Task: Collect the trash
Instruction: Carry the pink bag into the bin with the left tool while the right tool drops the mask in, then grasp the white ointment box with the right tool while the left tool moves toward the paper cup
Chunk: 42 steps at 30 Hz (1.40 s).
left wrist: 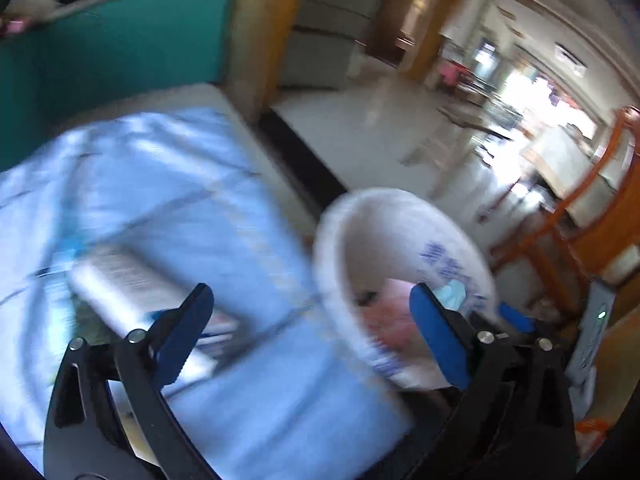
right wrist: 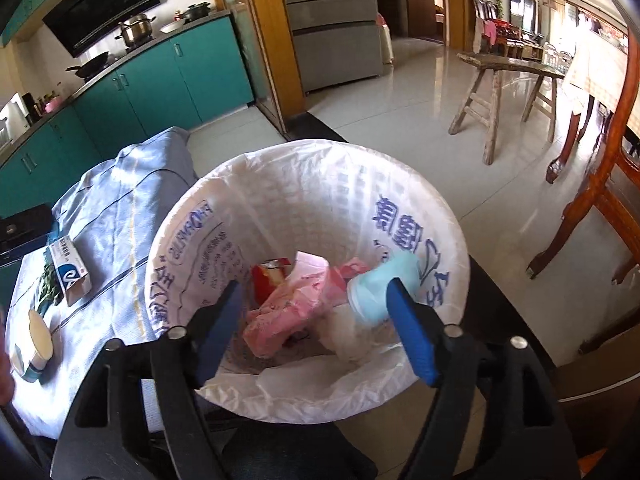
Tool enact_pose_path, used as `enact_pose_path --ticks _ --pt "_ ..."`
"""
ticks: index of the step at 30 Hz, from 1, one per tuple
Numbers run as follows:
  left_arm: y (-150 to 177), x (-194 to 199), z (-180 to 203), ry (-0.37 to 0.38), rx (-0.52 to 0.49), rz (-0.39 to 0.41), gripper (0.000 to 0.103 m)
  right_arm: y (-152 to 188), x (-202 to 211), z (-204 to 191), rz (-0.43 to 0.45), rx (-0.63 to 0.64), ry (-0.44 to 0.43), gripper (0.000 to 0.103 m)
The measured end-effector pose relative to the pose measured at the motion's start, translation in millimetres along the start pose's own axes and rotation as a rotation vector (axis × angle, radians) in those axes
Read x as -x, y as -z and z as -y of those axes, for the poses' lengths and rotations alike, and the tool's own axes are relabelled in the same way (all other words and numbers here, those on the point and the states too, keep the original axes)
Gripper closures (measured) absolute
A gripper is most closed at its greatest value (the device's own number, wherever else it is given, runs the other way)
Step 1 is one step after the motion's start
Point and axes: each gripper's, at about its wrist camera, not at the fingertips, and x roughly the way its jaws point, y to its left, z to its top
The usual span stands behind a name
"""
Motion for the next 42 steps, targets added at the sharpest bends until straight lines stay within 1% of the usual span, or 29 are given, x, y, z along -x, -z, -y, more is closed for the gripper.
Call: enact_pose_path --ticks 1,3,5,7,8,9,10,12,13,14,15,16,18,19,20,22,24,25,28,32,34,37,39,40,41,42 --pt "6 12 -15 -0.042 0.019 0.014 0.004 1 -2 -3 -0.003 0.007 -0.005 0.025" --pt "17 33 -45 -0.103 0.052 0.022 0.004 2 -9 -12 -0.021 0.02 -0.017 0.025" --pt "28 49 -65 -0.165 0.068 0.024 0.004 2 -16 -25 -0.039 0.037 -0.035 0.025" --pt "38 63 -82 -0.243 0.065 0.032 0.004 2 -16 -42 -0.039 0.063 -0.062 0.025" --pt "44 71 -89 -0.293 0.052 0.043 0.004 2 -15 -50 -0.033 0.078 -0.074 0.025" --pt "50 77 -95 -0.328 0.037 0.05 0.004 1 -12 -60 -0.024 0.097 -0.086 0.025" --pt "54 84 -100 -0.353 0.022 0.049 0.004 0 -10 -68 -0.018 0.112 -0.093 0.023" --pt "63 91 -110 -0.37 0.011 0.037 0.004 -2 -3 -89 0.002 0.155 -0.119 0.019" --pt "65 94 -112 -0.366 0.01 0.035 0.004 -2 0 -99 0.007 0.175 -0.136 0.017" --pt "70 97 -115 -0.342 0.01 0.028 0.004 -2 1 -106 0.006 0.189 -0.15 0.016" --pt "74 98 -117 -0.315 0.011 0.019 0.004 -3 2 -117 0.0 0.209 -0.171 0.016" --pt "78 98 -119 -0.271 0.016 0.002 0.004 -3 2 -127 -0.007 0.23 -0.192 0.016" --pt "86 96 -120 -0.208 0.022 -0.023 0.004 -5 -1 -156 -0.025 0.293 -0.252 0.016" --pt "90 95 -120 -0.191 0.02 -0.031 0.004 -6 -3 -167 -0.031 0.315 -0.277 0.016" --pt "92 94 -119 -0.187 0.017 -0.034 0.004 -9 -7 -183 -0.039 0.348 -0.32 0.016" --pt "99 89 -120 -0.195 0.005 -0.043 0.004 -15 -14 -209 -0.052 0.393 -0.376 0.015" --pt "106 87 -118 -0.213 -0.004 -0.055 0.004 -19 -28 -239 -0.088 0.445 -0.432 0.015" --pt "110 86 -120 -0.231 -0.009 -0.06 0.004 -20 -35 -253 -0.109 0.466 -0.447 0.015" --pt "117 86 -127 -0.274 -0.013 -0.059 0.004 -20 -53 -285 -0.16 0.523 -0.462 0.015" --pt "120 93 -141 -0.284 0.027 -0.052 0.004 -14 -73 -311 -0.228 0.546 -0.49 0.015" --pt "120 96 -149 -0.287 0.051 -0.046 0.004 -8 -78 -319 -0.216 0.572 -0.451 0.015" --pt "121 102 -158 -0.273 0.089 -0.041 0.004 1 -80 -324 -0.238 0.592 -0.453 0.016" --pt "121 104 -161 -0.271 0.103 -0.033 0.004 6 -80 -327 -0.223 0.62 -0.425 0.023" --pt "121 105 -162 -0.271 0.106 -0.03 0.004 9 -80 -328 -0.219 0.634 -0.403 0.035" --pt "122 107 -163 -0.269 0.109 -0.025 0.004 11 -80 -325 -0.226 0.639 -0.401 0.047" --pt "122 108 -163 -0.268 0.111 -0.02 0.004 12 -78 -324 -0.222 0.64 -0.404 0.052"
